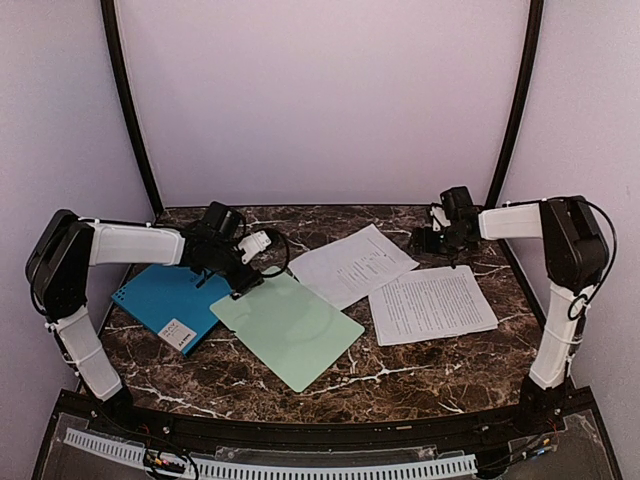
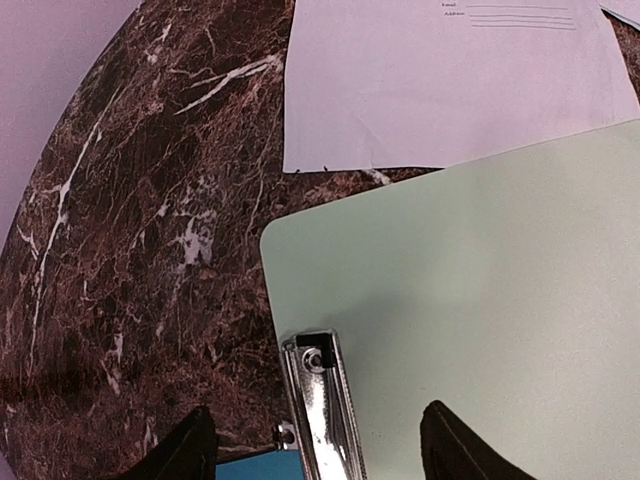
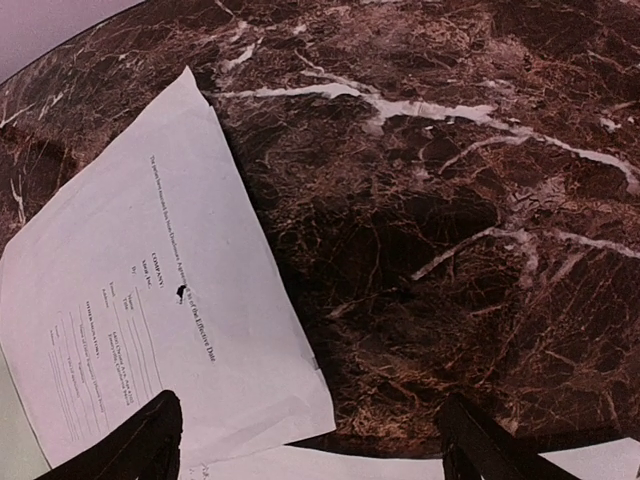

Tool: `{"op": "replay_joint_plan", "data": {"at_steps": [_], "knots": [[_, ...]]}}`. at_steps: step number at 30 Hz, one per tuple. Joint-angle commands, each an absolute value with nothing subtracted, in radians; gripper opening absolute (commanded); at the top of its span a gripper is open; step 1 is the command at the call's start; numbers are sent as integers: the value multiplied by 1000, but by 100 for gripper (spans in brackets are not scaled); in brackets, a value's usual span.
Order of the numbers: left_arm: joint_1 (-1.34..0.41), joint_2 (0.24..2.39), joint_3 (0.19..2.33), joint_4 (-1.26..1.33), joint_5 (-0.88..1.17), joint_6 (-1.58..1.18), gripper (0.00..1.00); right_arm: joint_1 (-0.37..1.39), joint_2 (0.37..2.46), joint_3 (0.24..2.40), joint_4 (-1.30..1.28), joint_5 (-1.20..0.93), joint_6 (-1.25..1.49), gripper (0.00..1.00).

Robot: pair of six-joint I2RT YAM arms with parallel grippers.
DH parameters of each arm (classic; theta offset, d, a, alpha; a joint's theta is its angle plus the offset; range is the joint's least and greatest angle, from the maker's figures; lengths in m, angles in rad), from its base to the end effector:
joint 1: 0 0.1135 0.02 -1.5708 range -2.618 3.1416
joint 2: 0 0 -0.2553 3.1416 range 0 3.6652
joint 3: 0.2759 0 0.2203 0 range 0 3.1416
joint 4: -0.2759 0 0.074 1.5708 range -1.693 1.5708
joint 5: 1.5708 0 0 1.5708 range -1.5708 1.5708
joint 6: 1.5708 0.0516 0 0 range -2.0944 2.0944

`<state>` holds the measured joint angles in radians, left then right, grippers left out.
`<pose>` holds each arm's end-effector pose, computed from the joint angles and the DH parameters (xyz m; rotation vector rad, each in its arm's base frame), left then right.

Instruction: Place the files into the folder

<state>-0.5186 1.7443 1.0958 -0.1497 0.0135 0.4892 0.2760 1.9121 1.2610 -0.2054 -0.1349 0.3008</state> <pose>0.3096 -0.1775 0.1948 1.1496 2.0715 -0.0302 0.3757 0.1136 0.1788 -0.0315 2.4618 0.4206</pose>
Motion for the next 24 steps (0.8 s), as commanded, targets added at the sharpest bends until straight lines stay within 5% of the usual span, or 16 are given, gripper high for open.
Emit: {"op": "replay_joint_plan", "data": {"at_steps": [1,24], "knots": [[-533,1714,1078,-130,12,470,70,237,1973,1280,-172,-267,338,85],[-538,1733,1083,-141,12,469,70,202,2056,1161,8,-537,446,47]]}}
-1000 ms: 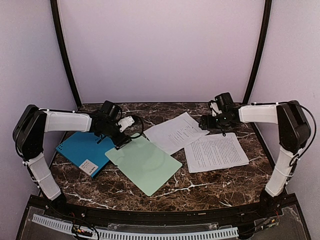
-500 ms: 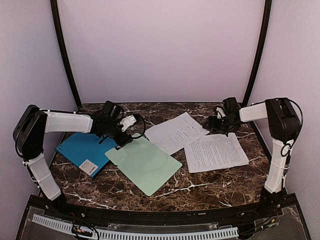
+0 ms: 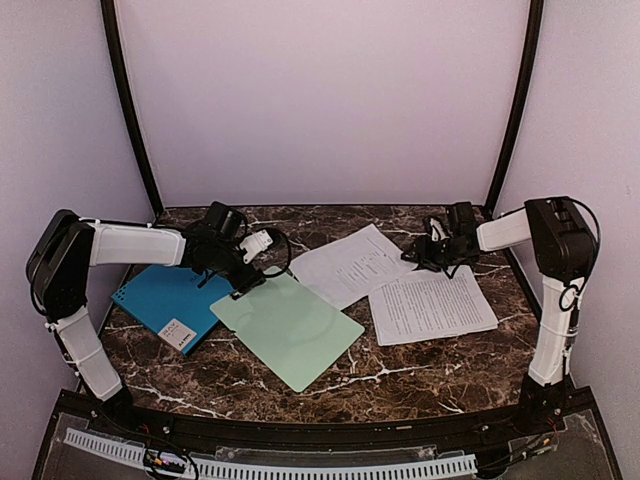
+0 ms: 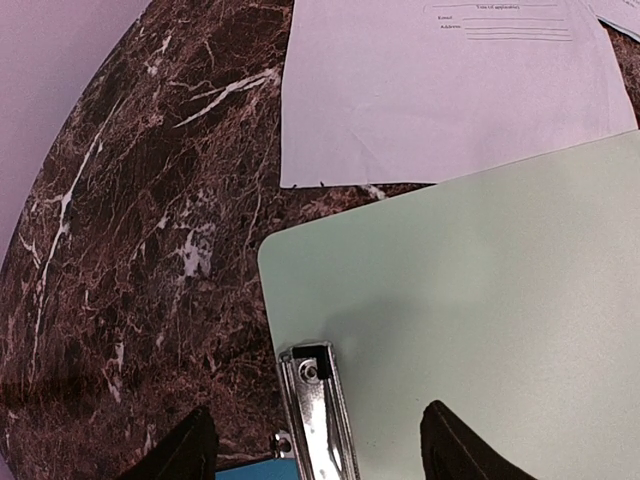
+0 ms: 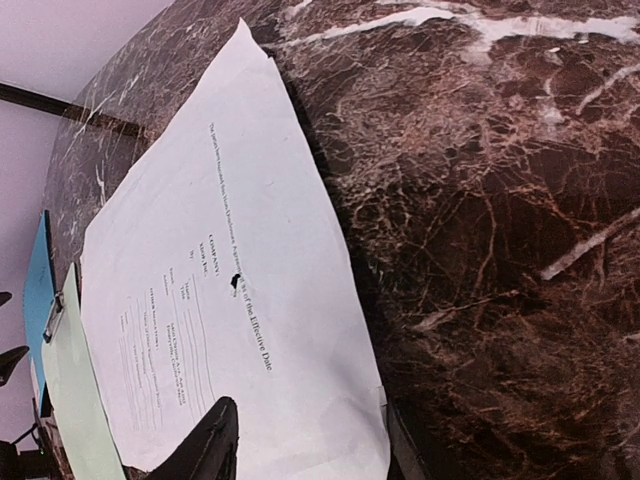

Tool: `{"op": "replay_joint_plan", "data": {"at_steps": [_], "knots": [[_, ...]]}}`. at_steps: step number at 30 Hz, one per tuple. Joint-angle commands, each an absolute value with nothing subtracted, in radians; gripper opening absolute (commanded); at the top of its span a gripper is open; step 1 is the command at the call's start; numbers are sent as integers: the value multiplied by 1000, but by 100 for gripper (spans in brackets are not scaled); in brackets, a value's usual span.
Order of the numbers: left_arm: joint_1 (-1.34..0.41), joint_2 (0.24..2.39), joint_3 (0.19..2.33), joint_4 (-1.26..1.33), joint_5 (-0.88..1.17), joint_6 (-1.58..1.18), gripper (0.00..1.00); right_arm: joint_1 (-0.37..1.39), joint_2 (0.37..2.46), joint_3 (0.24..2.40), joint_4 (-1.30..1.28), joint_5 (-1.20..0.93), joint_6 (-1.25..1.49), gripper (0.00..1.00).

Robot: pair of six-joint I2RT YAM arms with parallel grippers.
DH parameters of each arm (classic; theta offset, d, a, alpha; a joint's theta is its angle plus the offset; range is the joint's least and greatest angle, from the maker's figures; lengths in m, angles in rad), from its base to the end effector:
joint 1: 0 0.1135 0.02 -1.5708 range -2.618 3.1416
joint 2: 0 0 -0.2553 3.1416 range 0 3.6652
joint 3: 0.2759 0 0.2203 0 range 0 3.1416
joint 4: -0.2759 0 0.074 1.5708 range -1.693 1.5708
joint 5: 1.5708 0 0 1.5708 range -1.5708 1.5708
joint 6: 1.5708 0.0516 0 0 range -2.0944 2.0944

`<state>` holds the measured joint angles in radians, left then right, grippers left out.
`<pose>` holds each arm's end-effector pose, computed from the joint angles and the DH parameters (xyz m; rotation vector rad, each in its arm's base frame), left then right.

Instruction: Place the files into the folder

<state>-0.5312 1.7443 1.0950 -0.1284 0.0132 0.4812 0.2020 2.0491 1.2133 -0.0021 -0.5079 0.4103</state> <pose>0.3089 -0.1823 0.1965 1.1445 2.0510 -0.0401 0.3906 0.1056 0.1346 0.0120 2.4598 0.8889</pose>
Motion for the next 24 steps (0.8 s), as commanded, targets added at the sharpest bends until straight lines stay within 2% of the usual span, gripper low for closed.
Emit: {"op": "replay_joint_plan", "data": {"at_steps": [1,10,13,15,16,24], "knots": [[-538,1731,1083,-141,12,468,70,202,2052,1153,20,-539,453,46],[-540,1728,1085,-142,-31,469,70,201,2028,1151,49,-540,474,29],[-540,1728,1089,-137,-51,462,70,198,2013,1163,47,-542,470,16],[-540,1725,1093,-133,-58,451,70,197,1997,1174,42,-536,463,2],[-539,1721,1094,-129,-61,441,70,196,1987,1181,34,-532,456,0],[-539,1658,1111,-75,10,372,70,203,1838,1224,-94,-544,316,0]]}}
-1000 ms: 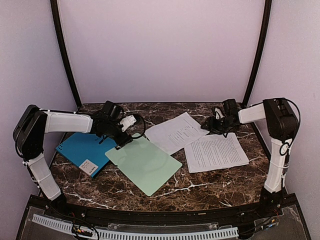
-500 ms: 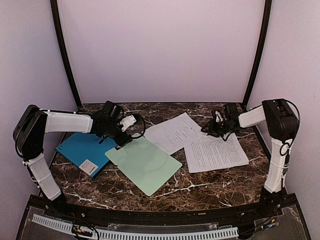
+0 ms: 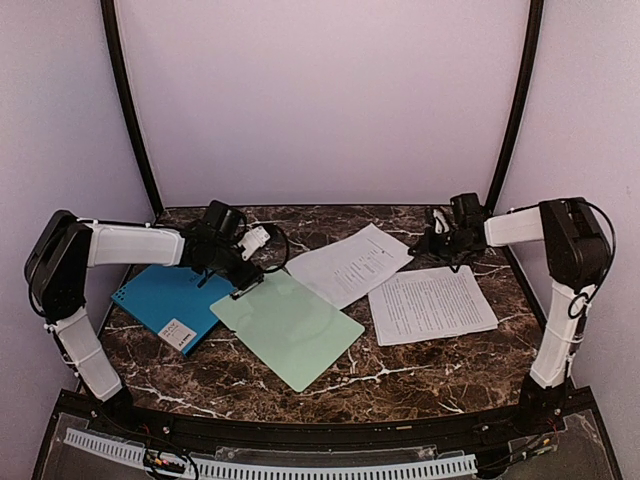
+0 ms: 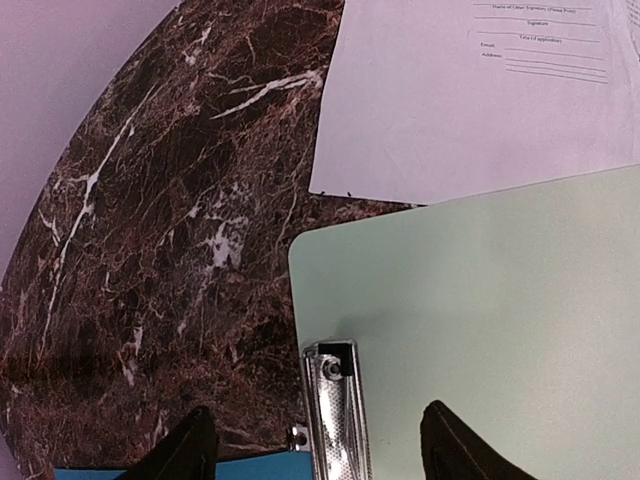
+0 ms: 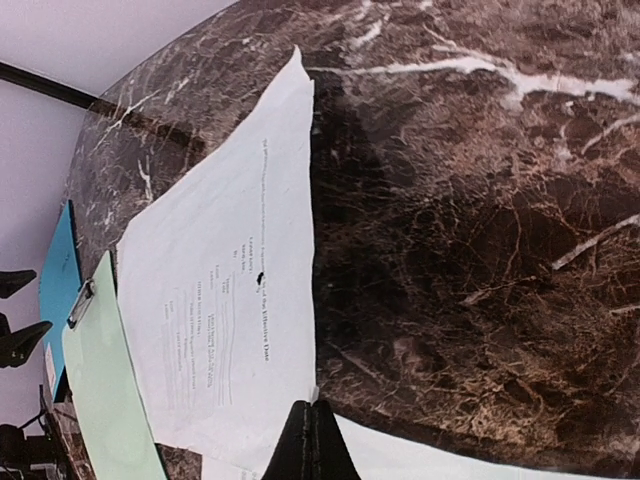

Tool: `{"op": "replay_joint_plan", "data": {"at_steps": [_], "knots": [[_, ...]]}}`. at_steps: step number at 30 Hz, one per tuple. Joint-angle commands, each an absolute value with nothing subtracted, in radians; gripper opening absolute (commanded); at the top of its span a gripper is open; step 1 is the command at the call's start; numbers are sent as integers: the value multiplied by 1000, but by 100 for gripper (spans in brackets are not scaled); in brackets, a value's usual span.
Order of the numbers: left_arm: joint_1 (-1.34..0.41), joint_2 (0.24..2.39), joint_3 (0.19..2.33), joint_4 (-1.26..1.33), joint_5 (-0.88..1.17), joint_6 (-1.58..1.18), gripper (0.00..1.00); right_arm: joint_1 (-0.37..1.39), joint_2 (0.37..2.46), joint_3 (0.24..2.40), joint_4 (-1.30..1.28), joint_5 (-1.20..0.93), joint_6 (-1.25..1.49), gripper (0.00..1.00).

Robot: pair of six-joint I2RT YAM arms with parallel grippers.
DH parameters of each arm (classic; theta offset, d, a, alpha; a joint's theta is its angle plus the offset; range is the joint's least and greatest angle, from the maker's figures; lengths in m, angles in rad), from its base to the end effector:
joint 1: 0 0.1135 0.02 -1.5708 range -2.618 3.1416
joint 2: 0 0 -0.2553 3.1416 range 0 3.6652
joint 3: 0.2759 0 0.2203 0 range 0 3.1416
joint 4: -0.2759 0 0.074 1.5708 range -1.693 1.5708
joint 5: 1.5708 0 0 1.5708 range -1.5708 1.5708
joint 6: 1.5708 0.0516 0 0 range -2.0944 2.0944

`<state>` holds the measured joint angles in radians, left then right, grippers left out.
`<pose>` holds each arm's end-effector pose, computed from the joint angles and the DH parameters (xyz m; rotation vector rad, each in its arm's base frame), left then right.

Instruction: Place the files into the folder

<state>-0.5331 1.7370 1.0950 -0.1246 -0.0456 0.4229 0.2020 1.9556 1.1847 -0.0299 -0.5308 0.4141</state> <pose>0.3098 -0.1801 0.1993 1.0546 2.0848 -0.0015 0.3790 0.1043 0.1604 -0.0088 2.4227 0.9196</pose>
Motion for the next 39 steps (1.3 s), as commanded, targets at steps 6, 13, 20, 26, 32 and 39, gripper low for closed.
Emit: {"op": "replay_joint_plan", "data": {"at_steps": [6,13,20,26,32,39], "knots": [[-541,1601,1104,32,244,362,70,291,1628,1283,-271,-545,47,0],[-552,1617,1243,-60,415,426,77,439,1427,1405,-503,-575,-216,0],[-570,1577,1362,-187,476,531,81,555,1403,1530,-741,-582,-304,0],[-607,1505,1365,-278,469,643,82,624,1399,1557,-837,-563,-324,0],[-657,1459,1385,-332,463,736,88,678,1399,1593,-906,-532,-328,0],[-745,1453,1437,-370,392,837,92,704,1418,1615,-962,-520,-332,0]]}}
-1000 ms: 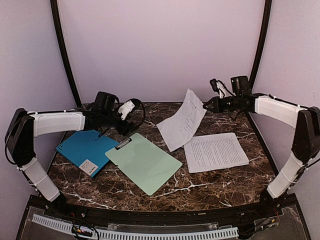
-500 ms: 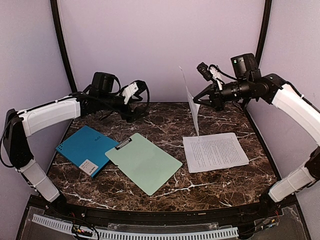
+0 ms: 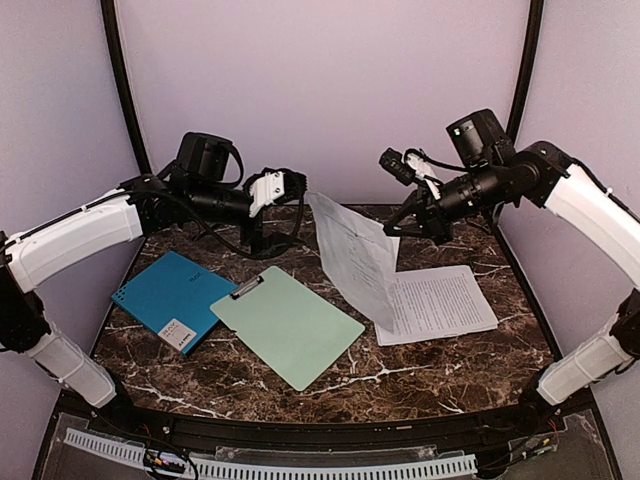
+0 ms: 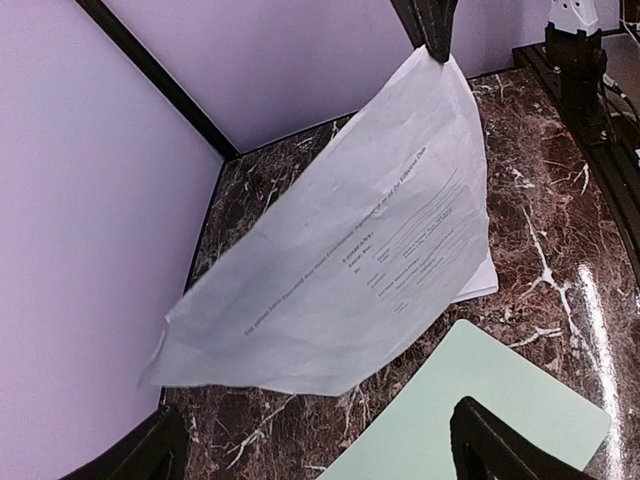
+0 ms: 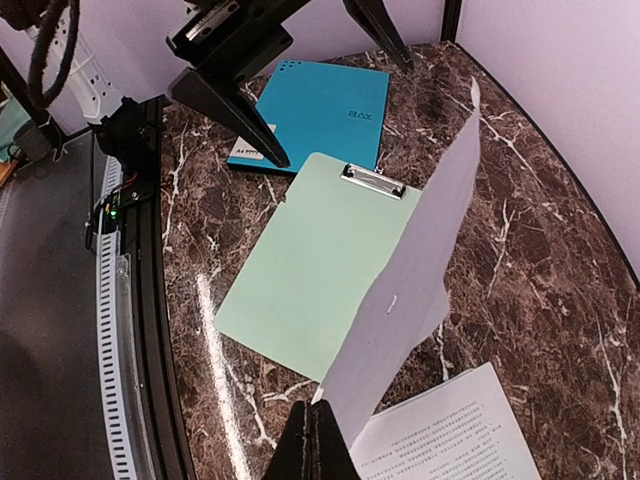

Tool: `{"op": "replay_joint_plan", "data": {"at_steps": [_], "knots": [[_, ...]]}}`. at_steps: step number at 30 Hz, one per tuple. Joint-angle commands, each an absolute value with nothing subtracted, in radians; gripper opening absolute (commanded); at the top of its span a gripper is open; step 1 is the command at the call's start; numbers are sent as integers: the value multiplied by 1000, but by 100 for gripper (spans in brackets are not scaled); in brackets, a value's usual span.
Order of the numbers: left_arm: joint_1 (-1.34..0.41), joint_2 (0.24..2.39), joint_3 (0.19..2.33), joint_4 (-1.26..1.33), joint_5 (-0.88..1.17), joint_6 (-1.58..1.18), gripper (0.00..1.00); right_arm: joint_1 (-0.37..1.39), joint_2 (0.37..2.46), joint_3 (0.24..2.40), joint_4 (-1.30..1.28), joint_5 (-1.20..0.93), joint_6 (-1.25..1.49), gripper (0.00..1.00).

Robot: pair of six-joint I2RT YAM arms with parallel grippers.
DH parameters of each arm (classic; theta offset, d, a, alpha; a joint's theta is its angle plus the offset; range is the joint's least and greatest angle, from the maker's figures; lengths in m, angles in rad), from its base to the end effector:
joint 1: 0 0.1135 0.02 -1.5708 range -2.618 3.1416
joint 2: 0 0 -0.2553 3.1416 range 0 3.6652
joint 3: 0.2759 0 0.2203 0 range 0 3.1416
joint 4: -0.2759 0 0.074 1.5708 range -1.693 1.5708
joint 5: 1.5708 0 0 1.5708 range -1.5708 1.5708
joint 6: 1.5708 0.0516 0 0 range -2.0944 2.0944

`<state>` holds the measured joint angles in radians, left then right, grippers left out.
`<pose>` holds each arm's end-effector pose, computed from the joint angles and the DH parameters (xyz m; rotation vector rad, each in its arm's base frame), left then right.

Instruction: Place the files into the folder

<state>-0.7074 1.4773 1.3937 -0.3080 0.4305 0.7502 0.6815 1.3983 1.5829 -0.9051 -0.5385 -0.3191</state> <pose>0.2324 -0.2270 0.3636 1.4917 1.2482 -0.3931 0.1871 0.1859 0.3849 -1.3422 1.8619 0.8040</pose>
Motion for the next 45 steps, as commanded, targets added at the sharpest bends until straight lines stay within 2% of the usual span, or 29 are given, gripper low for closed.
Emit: {"op": "replay_joint_plan", "data": {"at_steps": [1,8,12,21,25,27,28,29,30,31,32,34,36,39,45], "knots": [[-752,1454,1443,-377,370,853,92,708,1422,1616,-969,-516,-334,0],[-788,1474,1486,-437,339,914,92,733,1442,1622,-987,-520,-346,0],[-798,1546,1575,-556,357,931,86,737,1451,1629,-988,-517,-353,0],[-820,1738,1806,-798,442,890,66,736,1446,1637,-946,-493,-345,0],[-835,1776,1845,-844,447,885,53,736,1440,1631,-924,-451,-345,0],[-836,1788,1869,-884,459,876,42,736,1428,1616,-883,-418,-328,0],[-835,1791,1889,-895,466,874,31,736,1417,1600,-845,-403,-312,0],[-836,1795,1896,-917,476,868,24,736,1406,1581,-805,-393,-289,3],[-836,1795,1910,-926,479,863,10,736,1397,1559,-770,-390,-272,9],[-836,1793,1915,-932,474,841,5,735,1390,1538,-742,-388,-258,20],[-836,1786,1918,-928,467,826,2,734,1385,1504,-717,-379,-247,33],[-835,1770,1916,-912,451,788,1,735,1374,1450,-682,-359,-237,61],[-834,1748,1905,-889,440,750,1,733,1357,1395,-650,-346,-232,75],[-815,1697,1867,-847,505,692,1,729,1301,1291,-571,-379,-246,85],[-777,1622,1795,-763,601,628,1,724,1272,1196,-516,-407,-265,84]]}}
